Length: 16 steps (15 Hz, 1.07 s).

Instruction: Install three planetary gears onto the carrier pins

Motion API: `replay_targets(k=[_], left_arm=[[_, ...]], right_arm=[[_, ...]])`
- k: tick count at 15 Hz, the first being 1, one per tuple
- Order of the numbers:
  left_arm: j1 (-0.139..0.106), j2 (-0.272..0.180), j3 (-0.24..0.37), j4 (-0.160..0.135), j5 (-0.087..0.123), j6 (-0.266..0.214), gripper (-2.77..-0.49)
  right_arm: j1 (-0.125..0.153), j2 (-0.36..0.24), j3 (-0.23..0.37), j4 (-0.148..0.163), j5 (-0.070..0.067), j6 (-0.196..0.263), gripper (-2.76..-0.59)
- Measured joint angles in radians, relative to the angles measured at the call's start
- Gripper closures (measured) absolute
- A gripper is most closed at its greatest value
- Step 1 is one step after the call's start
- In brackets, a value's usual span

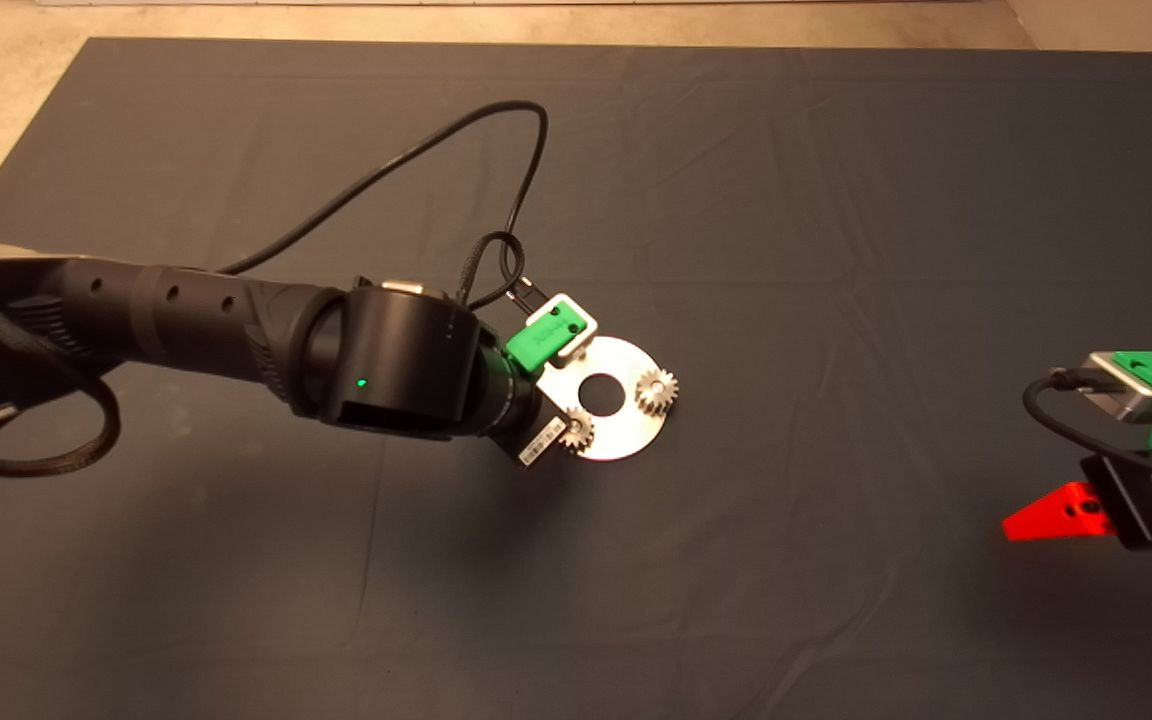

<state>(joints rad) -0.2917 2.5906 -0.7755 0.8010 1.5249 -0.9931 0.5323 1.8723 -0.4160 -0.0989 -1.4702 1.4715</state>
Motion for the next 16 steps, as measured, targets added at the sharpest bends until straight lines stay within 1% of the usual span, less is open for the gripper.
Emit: replay_targets(k=[1,2,4,5,6,9,14,16], left_arm=[[-0.001,-0.021,-0.005,-0.005,-0.001,0.015,-1.75],[-0.003,-0.047,-0.011,-0.007,-0.001,0.032,-1.76],[-0.013,-0.094,-0.033,-0.009,0.001,0.062,-1.76],[-0.013,-0.109,-0.049,-0.009,0.002,0.07,-1.76],[-0.013,-0.119,-0.066,-0.012,0.002,0.082,-1.76],[-0.013,-0.132,-0.106,-0.012,0.001,0.113,-1.76],[-0.012,-0.152,-0.135,-0.013,-0.001,0.119,-1.76],[-0.01,-0.161,-0.139,-0.013,-0.035,0.114,-1.76]], right_arm=[[0.0,0.0,0.0,0.0,0.0,0.0,-2.21],[0.0,0.0,0.0,0.0,-0.001,0.0,-2.21],[0.0,0.0,0.0,0.0,0.003,0.0,-2.21],[0.0,0.0,0.0,0.0,0.012,0.0,-2.21],[0.0,0.0,0.001,0.0,0.016,0.0,-2.21],[0.0,0.0,0.001,0.002,0.017,0.0,-2.21],[0.0,0.0,0.001,0.002,0.017,0.0,-2.21],[0.0,0.0,0.001,0.003,0.017,0.0,-2.21]])
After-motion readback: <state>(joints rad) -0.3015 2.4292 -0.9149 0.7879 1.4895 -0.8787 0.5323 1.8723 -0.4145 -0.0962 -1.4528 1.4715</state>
